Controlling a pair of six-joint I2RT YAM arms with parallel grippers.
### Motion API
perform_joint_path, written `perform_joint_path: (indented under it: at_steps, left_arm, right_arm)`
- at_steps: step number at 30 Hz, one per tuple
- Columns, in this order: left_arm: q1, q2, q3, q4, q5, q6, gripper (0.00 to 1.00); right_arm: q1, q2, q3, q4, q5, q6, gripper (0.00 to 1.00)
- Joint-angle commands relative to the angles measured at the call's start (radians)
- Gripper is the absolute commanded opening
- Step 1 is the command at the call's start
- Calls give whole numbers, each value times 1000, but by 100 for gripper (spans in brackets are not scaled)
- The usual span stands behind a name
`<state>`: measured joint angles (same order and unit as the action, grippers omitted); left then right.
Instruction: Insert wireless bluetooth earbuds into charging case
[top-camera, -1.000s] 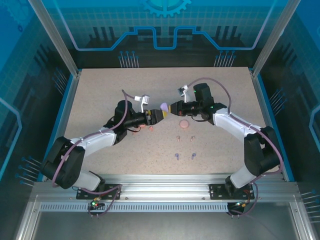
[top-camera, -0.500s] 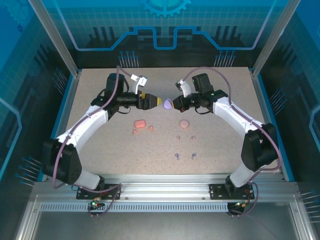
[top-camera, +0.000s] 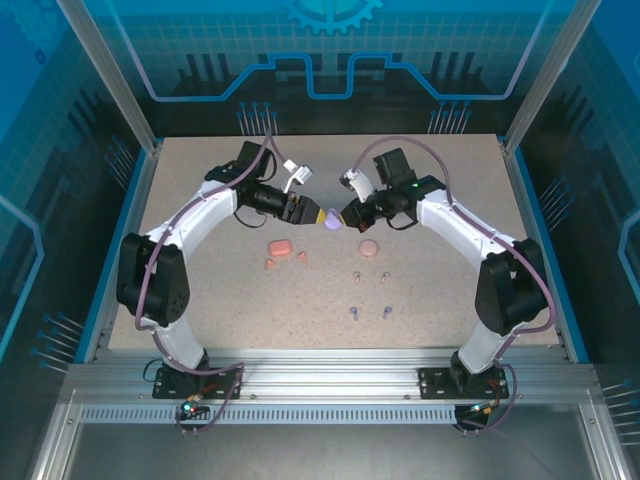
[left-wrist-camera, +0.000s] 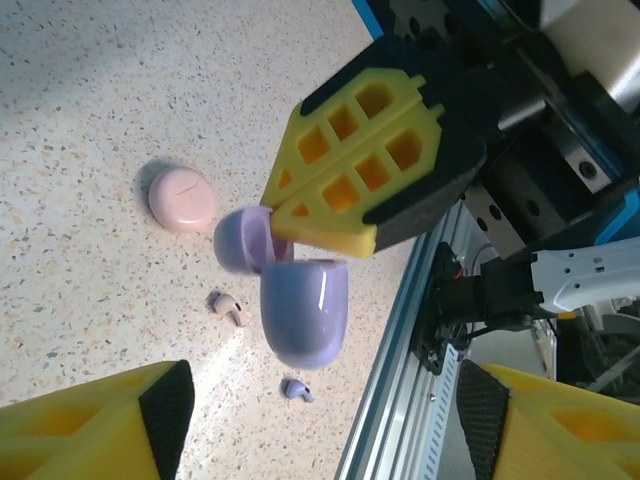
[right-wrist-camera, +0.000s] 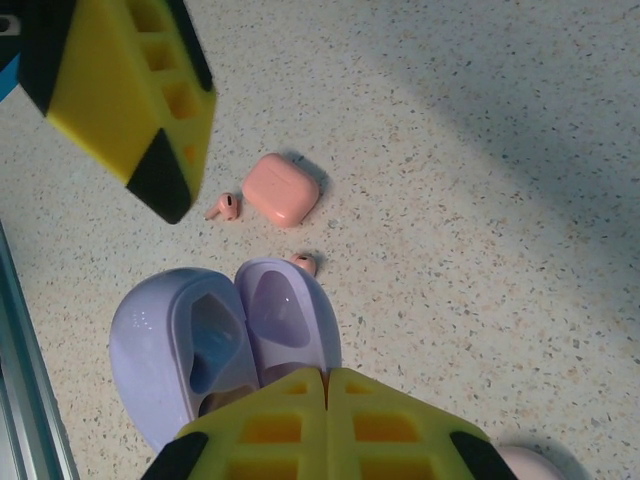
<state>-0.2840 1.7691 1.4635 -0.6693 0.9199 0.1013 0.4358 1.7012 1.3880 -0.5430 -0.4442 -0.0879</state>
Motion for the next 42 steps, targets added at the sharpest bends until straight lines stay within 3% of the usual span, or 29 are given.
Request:
perform_joint_path:
  at_steps: [1,34,42]
  left_arm:
    - [-16,38,48,-83,53,59,70]
    - [-49,105,75,-32,82,44,39]
    - [-47,103,77,-34,83,53,39]
  right_arm:
    - [23,3,39,-25,-2,-23,0]
    - [43,25,91,-43,-9,-19,0]
    - [42,26,98,-59,1,-31,0]
